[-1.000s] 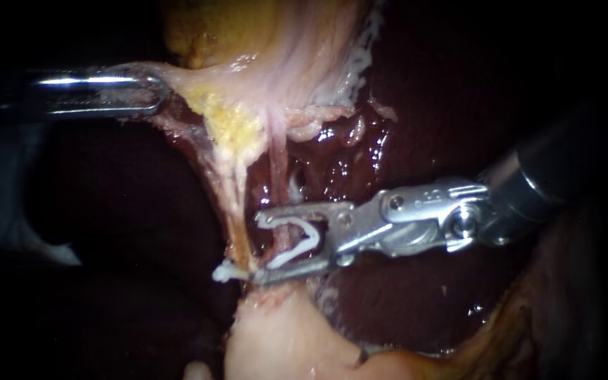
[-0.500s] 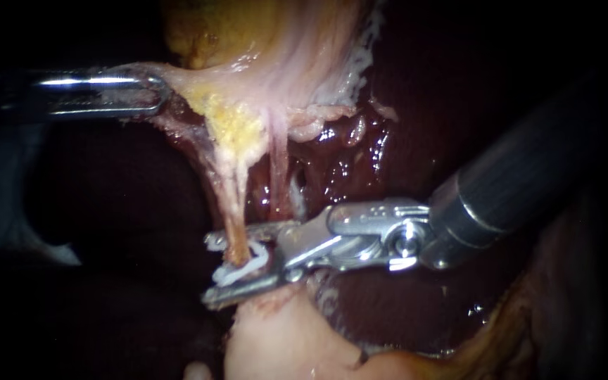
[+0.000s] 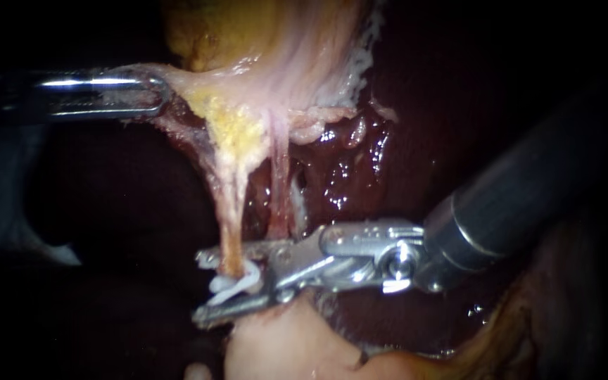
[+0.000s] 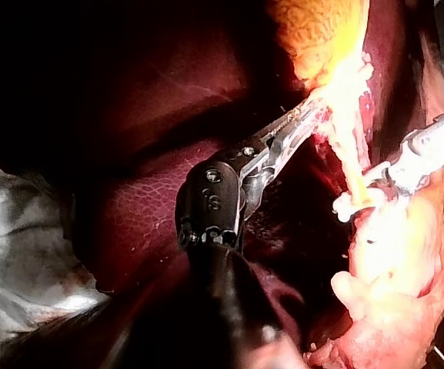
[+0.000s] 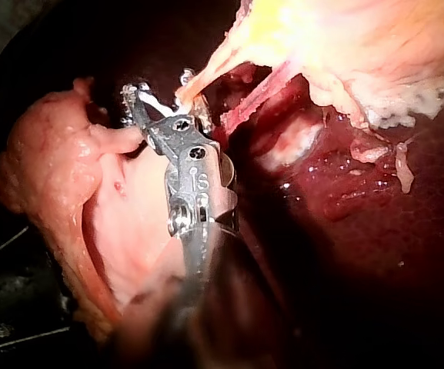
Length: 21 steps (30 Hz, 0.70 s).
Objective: Clipping second clip left tube
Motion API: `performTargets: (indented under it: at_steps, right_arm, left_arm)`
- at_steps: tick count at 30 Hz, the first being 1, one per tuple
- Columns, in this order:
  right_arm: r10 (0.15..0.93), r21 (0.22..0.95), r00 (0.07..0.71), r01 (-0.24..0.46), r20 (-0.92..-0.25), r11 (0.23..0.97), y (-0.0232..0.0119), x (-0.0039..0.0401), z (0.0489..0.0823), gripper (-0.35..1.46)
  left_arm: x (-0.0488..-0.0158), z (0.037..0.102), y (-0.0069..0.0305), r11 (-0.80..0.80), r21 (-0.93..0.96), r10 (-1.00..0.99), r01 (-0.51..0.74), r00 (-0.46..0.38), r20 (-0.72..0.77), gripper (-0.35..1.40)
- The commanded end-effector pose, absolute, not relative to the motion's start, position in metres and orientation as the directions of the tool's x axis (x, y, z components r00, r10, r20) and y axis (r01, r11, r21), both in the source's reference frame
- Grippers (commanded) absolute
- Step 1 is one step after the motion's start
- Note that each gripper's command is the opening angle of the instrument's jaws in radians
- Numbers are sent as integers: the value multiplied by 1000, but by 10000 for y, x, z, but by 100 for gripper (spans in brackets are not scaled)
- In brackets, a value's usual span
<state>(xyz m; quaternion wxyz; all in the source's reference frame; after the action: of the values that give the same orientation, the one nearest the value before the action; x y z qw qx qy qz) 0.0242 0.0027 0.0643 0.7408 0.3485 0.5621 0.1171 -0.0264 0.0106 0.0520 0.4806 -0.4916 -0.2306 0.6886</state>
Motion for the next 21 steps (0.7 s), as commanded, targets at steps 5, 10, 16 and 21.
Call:
performTargets:
  at_steps: [5, 10, 16, 21]
  right_arm:
    - [559, 646, 338, 266, -758, 715, 13, 246, 627, 46]
    - [559, 648, 339, 272, -757, 712, 8, 248, 622, 45]
    - [574, 660, 341, 254, -745, 707, 11, 247, 625, 38]
    - [584, 669, 341, 240, -737, 703, 16, 246, 630, 24]
  left_arm:
    - [-264, 520, 107, -432, -790, 889, -435, -55, -455, -35]
    - [-264, 520, 107, -432, -790, 889, -435, -55, -455, -35]
    - [-264, 519, 107, -432, -790, 889, -435, -55, -455, -35]
    - [-264, 520, 107, -432, -790, 889, -435, -55, -455, -35]
